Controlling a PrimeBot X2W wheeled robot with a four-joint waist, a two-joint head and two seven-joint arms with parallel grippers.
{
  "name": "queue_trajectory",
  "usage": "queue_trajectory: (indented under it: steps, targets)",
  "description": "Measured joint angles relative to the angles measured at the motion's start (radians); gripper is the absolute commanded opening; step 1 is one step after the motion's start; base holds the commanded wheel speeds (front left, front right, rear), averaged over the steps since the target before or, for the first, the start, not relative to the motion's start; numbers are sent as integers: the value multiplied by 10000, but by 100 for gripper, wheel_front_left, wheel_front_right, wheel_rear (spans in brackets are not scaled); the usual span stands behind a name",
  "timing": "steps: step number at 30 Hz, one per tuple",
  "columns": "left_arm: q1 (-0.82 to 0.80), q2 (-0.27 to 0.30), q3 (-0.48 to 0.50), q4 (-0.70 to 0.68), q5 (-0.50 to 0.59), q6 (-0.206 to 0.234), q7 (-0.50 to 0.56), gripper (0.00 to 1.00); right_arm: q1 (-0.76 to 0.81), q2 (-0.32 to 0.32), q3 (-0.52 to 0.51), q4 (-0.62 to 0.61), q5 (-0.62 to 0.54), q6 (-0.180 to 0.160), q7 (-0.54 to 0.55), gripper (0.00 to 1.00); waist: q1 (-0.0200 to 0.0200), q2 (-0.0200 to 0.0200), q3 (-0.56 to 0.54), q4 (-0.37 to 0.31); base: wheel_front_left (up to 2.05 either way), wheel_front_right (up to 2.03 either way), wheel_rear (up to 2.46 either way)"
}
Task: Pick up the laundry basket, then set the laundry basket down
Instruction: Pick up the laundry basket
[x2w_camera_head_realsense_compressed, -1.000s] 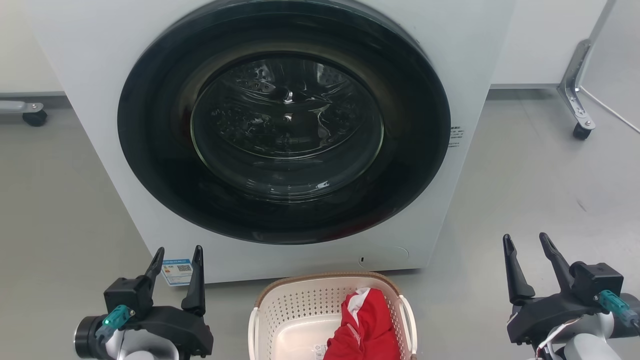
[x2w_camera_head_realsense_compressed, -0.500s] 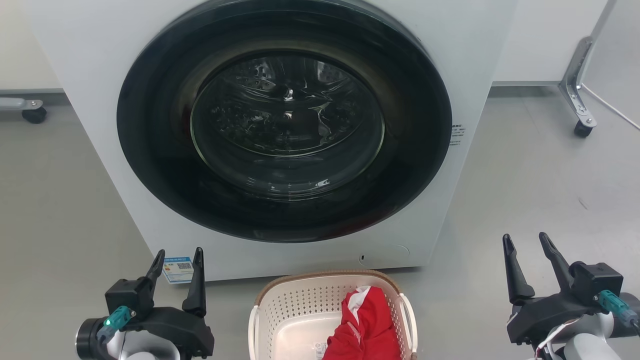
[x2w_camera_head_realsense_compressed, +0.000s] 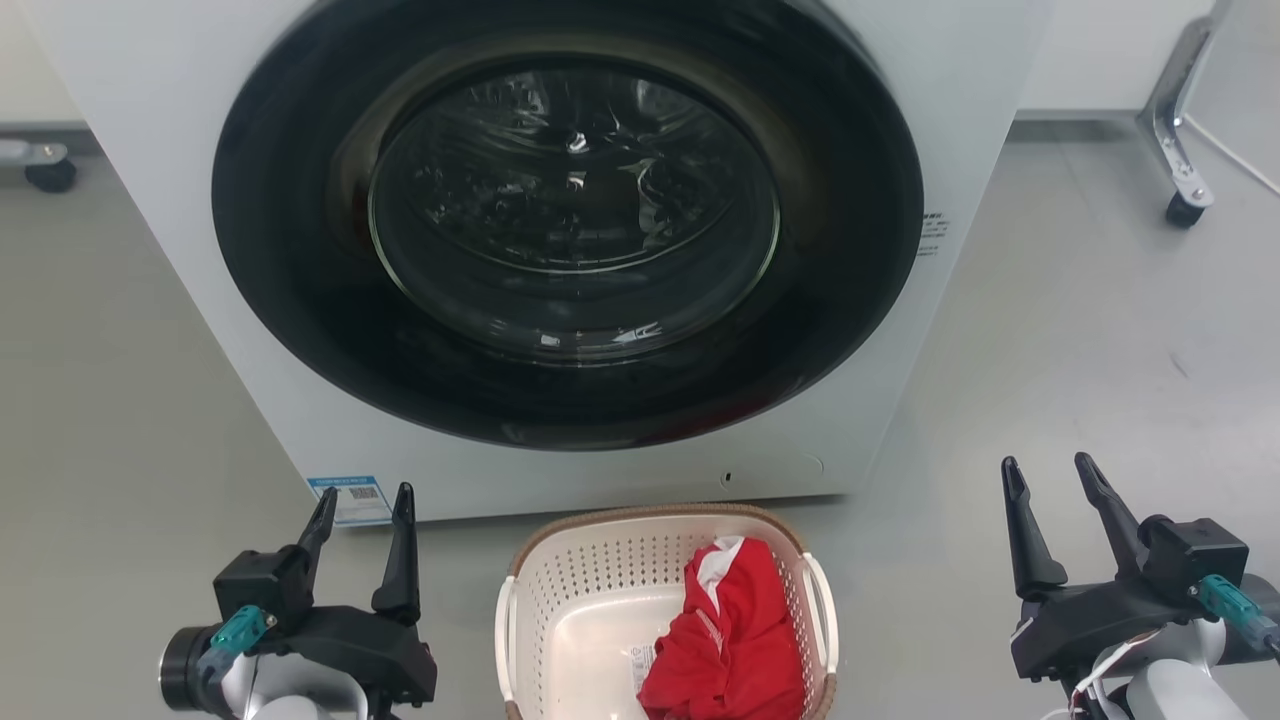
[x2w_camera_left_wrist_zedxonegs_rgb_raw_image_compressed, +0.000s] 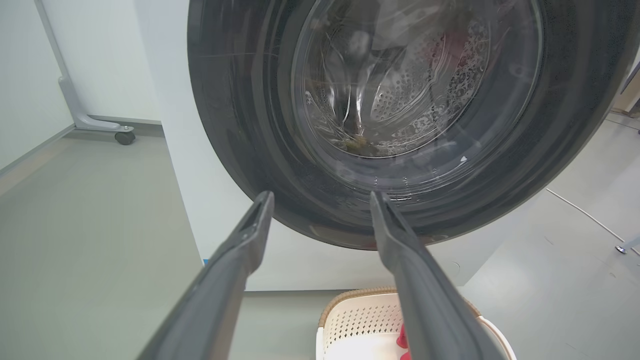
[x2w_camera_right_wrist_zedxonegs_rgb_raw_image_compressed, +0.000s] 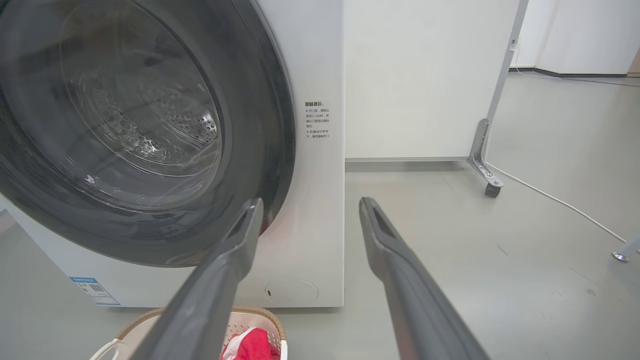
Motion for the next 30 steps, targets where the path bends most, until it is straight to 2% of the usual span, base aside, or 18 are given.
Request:
queue_trajectory:
  steps: [10,30]
  targets:
    - [-505,-52,153,-290,0,31,-2,100,-359,19,-113,-328,-81,0,0,100,1,1,1075,20,0,0,0]
    - [-2416,-299,397,-474,128,105,-2,100,-2144,203,-238,-529,-267,4,-46,100,2,2,4101,-52,0,0,0]
